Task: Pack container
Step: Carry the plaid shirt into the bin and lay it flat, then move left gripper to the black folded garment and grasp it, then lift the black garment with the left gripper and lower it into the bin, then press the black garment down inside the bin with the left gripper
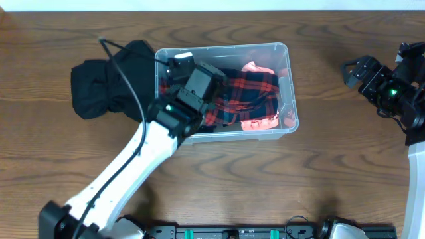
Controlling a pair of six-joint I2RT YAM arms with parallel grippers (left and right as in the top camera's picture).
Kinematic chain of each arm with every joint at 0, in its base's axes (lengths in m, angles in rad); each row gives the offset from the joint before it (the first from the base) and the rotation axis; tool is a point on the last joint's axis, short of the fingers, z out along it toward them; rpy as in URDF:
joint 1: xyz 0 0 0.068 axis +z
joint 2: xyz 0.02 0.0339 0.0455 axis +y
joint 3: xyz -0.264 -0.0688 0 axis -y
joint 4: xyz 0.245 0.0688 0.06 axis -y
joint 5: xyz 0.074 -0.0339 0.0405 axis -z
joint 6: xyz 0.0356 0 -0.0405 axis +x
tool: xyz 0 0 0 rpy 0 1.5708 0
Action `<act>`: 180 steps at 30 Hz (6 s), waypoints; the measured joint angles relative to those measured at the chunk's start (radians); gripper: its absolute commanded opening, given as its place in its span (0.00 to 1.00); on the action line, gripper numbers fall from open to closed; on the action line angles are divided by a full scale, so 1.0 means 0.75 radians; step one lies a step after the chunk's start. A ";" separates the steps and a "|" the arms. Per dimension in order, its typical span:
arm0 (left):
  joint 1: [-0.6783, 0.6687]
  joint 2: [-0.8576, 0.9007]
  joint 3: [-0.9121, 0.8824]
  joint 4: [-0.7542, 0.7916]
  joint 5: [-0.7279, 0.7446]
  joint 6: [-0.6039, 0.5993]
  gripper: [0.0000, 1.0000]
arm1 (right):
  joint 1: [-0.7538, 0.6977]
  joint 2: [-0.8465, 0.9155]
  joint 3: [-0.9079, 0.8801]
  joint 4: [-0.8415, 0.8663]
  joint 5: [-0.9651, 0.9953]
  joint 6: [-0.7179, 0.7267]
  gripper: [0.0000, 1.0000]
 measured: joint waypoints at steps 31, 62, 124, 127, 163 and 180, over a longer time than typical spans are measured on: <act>0.528 -0.188 0.333 -0.288 0.343 0.309 0.95 | 0.000 0.000 0.000 0.000 0.001 0.000 0.99; 1.729 0.885 0.312 -0.104 1.525 0.638 0.99 | 0.000 0.000 0.000 -0.001 0.001 0.000 0.99; 0.108 0.113 0.322 0.642 1.219 0.252 0.06 | 0.000 0.001 -0.001 0.000 0.001 0.000 0.99; 0.049 0.176 0.322 0.628 1.123 0.253 0.06 | 0.000 0.001 -0.001 0.000 0.000 -0.001 0.99; -0.171 -0.023 0.405 -0.570 0.480 0.137 0.60 | 0.000 0.001 -0.001 0.000 0.000 0.000 0.99; -0.087 0.466 0.466 -0.372 0.309 0.494 0.40 | 0.000 0.001 -0.001 -0.001 0.000 0.000 0.99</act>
